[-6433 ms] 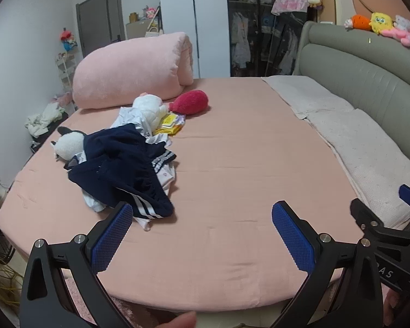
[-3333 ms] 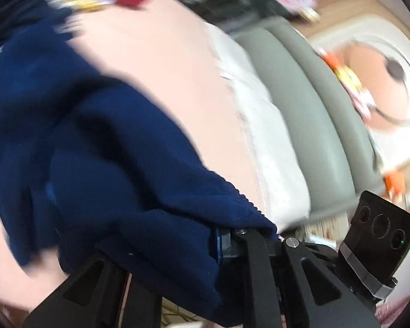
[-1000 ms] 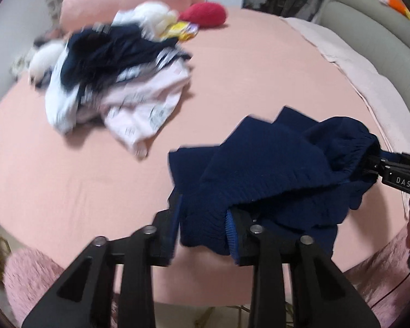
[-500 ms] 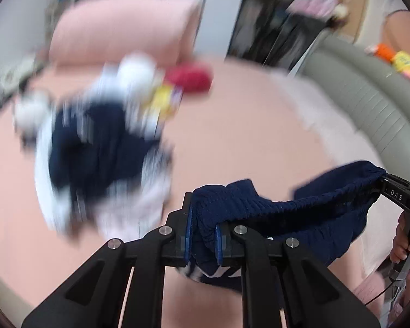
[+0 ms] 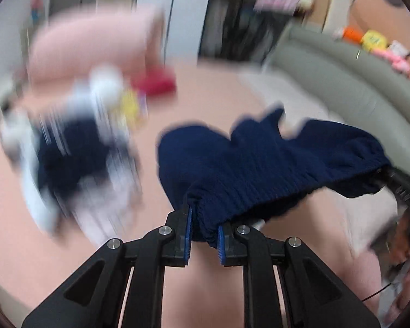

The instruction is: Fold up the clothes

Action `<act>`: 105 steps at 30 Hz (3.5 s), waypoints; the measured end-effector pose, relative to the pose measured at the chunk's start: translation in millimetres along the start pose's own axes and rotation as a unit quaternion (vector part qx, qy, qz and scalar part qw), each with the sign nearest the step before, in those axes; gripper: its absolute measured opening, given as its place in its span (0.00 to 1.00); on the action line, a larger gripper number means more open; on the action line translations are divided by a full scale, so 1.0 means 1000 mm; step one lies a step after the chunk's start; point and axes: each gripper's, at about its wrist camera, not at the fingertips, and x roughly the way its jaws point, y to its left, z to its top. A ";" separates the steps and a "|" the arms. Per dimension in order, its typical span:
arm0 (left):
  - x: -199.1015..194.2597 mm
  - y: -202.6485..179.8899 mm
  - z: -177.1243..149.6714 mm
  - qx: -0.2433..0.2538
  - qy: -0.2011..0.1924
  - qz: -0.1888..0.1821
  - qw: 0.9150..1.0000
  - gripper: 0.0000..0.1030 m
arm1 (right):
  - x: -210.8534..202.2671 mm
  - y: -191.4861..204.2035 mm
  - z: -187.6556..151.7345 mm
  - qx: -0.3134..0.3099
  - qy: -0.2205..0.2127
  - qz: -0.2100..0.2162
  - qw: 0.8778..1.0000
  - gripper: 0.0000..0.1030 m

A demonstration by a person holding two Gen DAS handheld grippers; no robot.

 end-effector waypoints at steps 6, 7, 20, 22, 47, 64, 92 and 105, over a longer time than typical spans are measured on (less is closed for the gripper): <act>0.081 0.019 -0.066 -0.020 0.117 0.012 0.993 0.17 | 0.098 -0.004 -0.120 0.030 0.180 -0.005 0.983 0.18; 0.073 0.022 -0.060 -0.031 0.106 -0.007 0.994 0.19 | 0.091 -0.003 -0.119 0.026 0.168 -0.006 0.985 0.18; 0.078 0.077 -0.090 -0.195 0.103 -0.161 0.962 0.51 | 0.085 -0.024 -0.138 0.058 0.197 -0.011 0.979 0.34; 0.082 0.074 -0.087 -0.186 0.105 -0.164 0.963 0.51 | 0.078 -0.023 -0.139 0.056 0.188 0.000 0.981 0.34; 0.118 0.031 -0.051 -0.074 0.115 -0.011 0.991 0.48 | 0.059 -0.016 -0.123 0.119 0.167 0.043 0.978 0.58; 0.160 0.003 -0.048 -0.099 0.097 -0.037 0.990 0.17 | 0.113 0.006 -0.122 0.086 0.205 0.043 0.974 0.31; 0.209 0.076 0.052 -0.056 0.063 -0.048 0.995 0.51 | 0.230 0.115 0.072 -0.116 0.167 0.068 0.977 0.55; 0.213 0.072 0.061 -0.044 0.039 -0.016 0.998 0.10 | 0.262 0.118 0.040 -0.102 0.251 0.082 0.959 0.17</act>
